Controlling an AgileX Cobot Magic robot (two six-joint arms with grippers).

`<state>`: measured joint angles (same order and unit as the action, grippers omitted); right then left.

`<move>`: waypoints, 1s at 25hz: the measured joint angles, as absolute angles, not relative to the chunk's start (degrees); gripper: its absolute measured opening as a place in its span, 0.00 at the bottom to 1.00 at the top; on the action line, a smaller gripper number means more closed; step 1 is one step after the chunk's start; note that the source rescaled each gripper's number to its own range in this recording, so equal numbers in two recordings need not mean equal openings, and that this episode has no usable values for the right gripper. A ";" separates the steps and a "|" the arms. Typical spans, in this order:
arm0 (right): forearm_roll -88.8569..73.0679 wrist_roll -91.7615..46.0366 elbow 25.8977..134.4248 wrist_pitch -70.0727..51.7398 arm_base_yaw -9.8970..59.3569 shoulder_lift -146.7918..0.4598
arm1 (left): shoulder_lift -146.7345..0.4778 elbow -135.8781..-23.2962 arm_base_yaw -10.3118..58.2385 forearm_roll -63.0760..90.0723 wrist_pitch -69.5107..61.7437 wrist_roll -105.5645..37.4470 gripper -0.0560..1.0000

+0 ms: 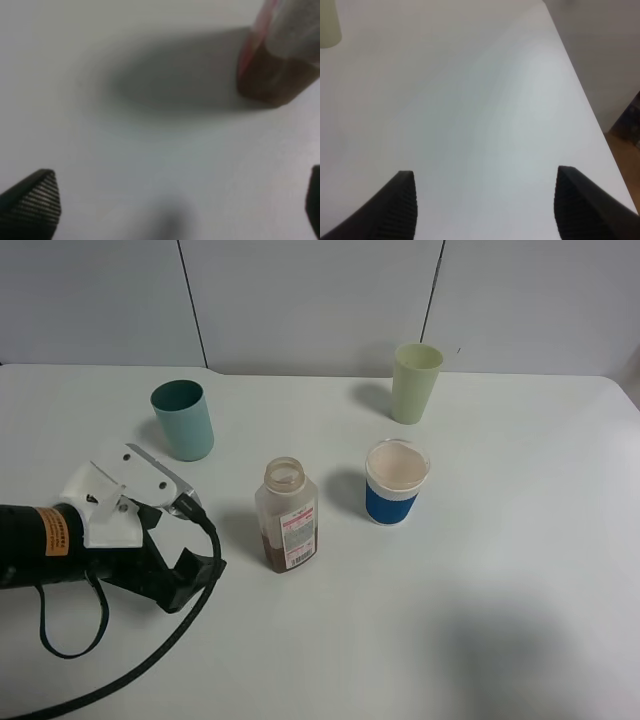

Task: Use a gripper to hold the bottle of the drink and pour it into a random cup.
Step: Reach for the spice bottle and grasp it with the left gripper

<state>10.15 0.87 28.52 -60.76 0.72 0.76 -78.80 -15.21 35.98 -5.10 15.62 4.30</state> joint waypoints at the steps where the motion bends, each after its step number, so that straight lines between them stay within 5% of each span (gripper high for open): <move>1: 10.15 0.87 28.52 -60.76 0.72 0.76 | -79.41 -14.77 35.98 -6.10 17.25 4.42 1.00; 25: 10.15 0.87 28.52 -60.76 0.72 0.76 | -102.62 -13.98 35.98 -14.64 57.77 8.38 1.00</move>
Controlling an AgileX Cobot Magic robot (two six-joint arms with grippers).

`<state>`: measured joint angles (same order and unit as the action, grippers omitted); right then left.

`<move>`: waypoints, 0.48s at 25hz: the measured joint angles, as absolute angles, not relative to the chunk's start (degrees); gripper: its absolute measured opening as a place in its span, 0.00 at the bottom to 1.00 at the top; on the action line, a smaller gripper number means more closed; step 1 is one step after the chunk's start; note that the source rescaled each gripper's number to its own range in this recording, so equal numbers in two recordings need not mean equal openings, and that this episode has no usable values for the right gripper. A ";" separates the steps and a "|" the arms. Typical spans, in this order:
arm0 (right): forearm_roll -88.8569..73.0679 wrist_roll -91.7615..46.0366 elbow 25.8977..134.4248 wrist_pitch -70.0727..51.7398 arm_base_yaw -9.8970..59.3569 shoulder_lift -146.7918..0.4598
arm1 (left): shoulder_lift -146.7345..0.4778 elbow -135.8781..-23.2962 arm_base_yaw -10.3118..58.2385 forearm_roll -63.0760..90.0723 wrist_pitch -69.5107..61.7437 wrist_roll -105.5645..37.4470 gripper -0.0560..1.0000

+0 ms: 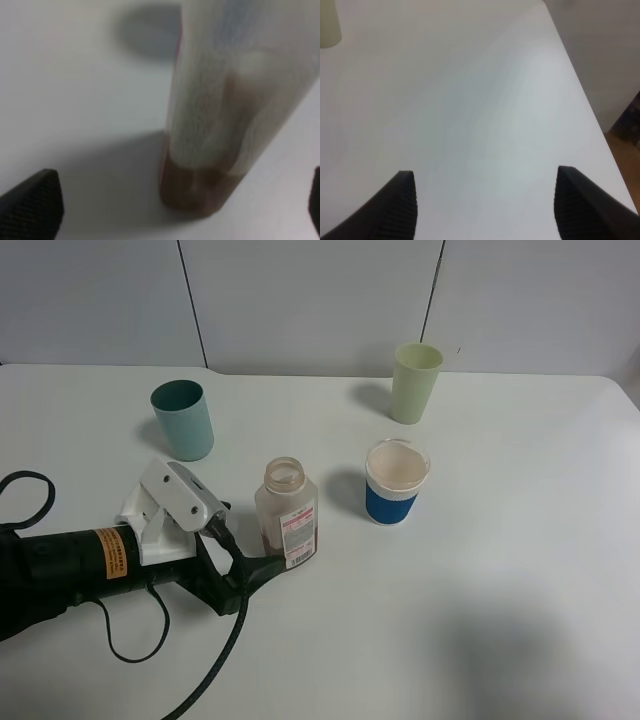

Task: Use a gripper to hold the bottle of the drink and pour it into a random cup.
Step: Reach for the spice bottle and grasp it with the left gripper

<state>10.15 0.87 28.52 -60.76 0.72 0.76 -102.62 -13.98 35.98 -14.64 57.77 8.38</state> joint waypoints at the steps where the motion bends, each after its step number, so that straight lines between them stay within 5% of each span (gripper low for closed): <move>1: 10.15 0.87 28.52 -60.76 0.72 0.76 | -103.28 -13.98 35.98 -14.53 59.06 8.38 1.00; 12: 10.15 0.87 28.52 -60.76 0.72 0.76 | -104.31 -13.96 35.98 -14.46 61.21 7.48 1.00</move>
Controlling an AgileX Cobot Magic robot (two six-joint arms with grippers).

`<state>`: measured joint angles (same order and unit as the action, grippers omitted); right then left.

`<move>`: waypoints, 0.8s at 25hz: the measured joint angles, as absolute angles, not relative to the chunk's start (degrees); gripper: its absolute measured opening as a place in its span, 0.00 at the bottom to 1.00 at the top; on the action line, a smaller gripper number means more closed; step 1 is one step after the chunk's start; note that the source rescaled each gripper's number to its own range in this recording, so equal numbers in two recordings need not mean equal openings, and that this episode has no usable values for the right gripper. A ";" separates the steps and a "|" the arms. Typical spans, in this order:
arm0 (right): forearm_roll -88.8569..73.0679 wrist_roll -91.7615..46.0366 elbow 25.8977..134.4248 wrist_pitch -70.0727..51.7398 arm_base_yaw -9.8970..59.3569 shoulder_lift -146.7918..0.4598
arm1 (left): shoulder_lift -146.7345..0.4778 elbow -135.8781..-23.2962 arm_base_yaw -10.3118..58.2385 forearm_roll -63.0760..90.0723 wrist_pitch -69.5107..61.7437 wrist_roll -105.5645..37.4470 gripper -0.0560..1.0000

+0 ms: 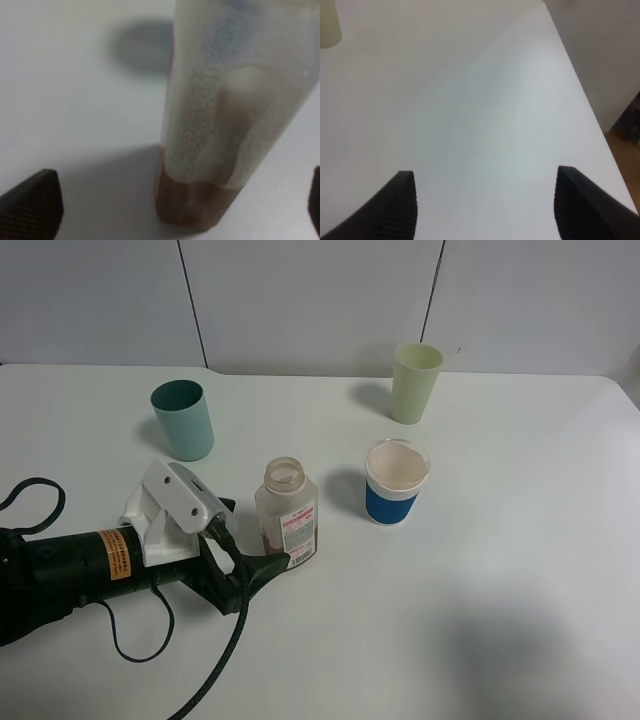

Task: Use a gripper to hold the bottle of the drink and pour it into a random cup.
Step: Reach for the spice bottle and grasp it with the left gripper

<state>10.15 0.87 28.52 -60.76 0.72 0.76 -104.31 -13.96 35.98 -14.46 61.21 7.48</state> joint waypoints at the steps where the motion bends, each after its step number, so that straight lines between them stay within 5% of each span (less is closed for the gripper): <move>1: 10.15 0.87 28.52 -60.76 0.72 0.76 | -104.31 -13.96 35.98 -14.46 61.33 7.47 1.00; 20: 10.15 0.87 28.52 -60.76 0.72 0.76 | -104.31 -13.96 35.98 -14.63 61.48 -1.41 1.00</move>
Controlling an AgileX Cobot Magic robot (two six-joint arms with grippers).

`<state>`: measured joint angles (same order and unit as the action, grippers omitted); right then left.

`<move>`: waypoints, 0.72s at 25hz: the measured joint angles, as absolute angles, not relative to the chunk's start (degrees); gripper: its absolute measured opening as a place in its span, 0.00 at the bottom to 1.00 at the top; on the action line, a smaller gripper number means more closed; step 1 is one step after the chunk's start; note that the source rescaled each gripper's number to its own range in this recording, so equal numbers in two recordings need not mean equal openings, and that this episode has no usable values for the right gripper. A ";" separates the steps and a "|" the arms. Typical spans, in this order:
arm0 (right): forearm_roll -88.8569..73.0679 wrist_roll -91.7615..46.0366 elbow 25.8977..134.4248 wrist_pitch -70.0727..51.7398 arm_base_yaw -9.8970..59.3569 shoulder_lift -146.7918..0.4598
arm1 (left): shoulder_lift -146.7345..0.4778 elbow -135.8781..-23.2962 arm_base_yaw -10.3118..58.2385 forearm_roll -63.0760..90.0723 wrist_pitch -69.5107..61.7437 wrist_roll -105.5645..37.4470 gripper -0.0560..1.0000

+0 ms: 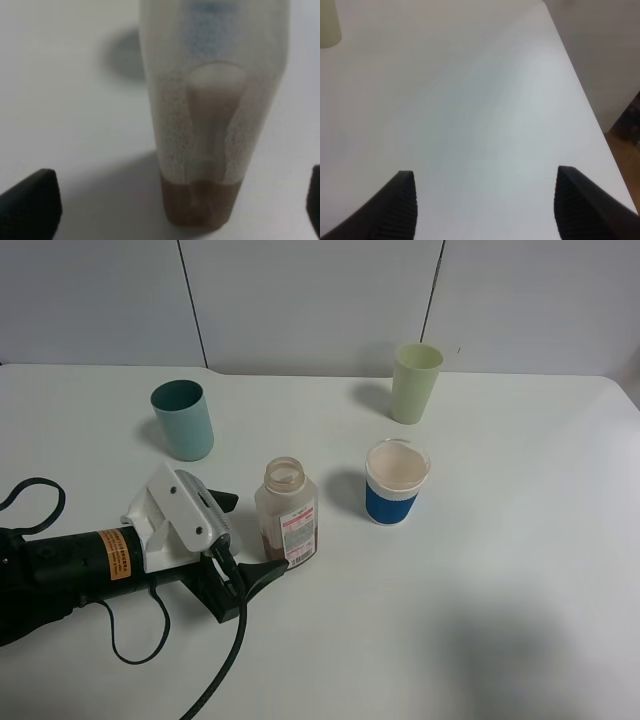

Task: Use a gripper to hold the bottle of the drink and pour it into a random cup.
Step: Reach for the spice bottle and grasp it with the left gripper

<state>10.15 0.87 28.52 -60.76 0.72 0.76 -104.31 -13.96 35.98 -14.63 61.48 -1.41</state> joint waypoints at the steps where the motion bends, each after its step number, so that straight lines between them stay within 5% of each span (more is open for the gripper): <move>1: 10.15 0.87 28.52 -60.76 0.72 0.76 | -104.31 -13.96 35.98 -14.68 61.48 -1.66 1.00; 18: 10.15 0.87 28.52 -60.76 0.72 0.76 | -104.44 -18.12 35.98 -20.07 59.97 -1.89 1.00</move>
<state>10.15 0.87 28.52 -60.76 0.72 0.76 -104.44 -18.12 35.98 -20.07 59.97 -1.89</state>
